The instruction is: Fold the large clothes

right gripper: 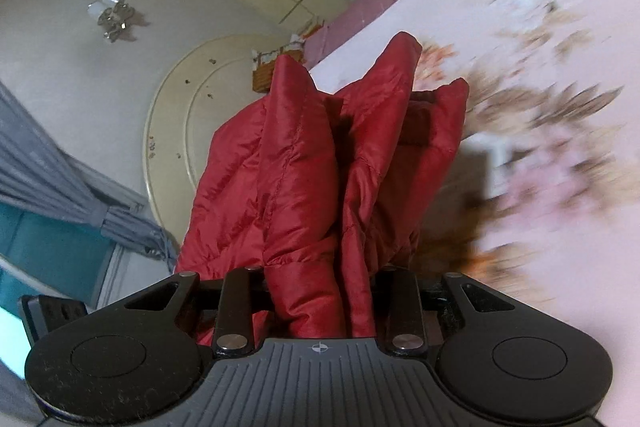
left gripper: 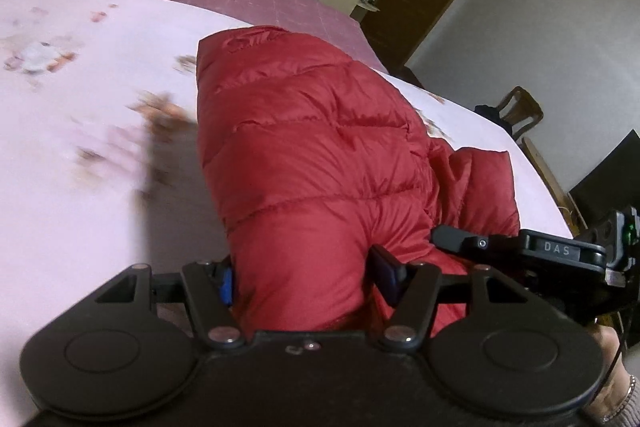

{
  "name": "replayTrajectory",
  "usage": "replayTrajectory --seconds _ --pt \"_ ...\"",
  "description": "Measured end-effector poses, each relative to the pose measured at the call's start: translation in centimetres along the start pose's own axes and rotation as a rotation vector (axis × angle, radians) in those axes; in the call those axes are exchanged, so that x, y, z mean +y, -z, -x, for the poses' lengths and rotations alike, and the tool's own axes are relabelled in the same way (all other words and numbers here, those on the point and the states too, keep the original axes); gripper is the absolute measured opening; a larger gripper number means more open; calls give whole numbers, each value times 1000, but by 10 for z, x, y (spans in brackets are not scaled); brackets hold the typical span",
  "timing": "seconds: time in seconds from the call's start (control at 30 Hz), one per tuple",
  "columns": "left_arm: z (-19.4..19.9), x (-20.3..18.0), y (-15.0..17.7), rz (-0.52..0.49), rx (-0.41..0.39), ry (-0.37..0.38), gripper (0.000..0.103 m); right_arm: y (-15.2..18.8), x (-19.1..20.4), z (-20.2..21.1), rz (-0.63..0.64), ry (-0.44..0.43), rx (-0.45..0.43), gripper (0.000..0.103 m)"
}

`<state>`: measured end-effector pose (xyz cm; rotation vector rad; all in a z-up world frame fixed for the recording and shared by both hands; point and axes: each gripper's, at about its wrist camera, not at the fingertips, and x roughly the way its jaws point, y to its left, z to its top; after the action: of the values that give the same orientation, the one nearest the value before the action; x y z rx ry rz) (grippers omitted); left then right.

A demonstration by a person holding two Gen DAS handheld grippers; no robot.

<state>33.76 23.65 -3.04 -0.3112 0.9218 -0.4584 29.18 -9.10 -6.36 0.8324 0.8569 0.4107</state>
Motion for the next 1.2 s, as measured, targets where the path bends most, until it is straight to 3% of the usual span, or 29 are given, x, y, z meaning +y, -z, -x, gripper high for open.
replayTrajectory --seconds 0.27,0.6,0.77,0.97,1.2 --pt "36 99 -37 -7 -13 -66 62 14 65 -115 7 -12 23 31" --pt "41 168 -50 5 -8 -134 62 15 83 -207 13 -7 91 31" --pt "26 190 -44 -7 14 -139 67 17 72 -221 1 9 99 32" --pt "23 196 -44 -41 15 -146 73 14 66 -227 -13 39 98 45" --pt "22 198 -49 -48 13 -171 76 13 81 -214 48 93 61 49"
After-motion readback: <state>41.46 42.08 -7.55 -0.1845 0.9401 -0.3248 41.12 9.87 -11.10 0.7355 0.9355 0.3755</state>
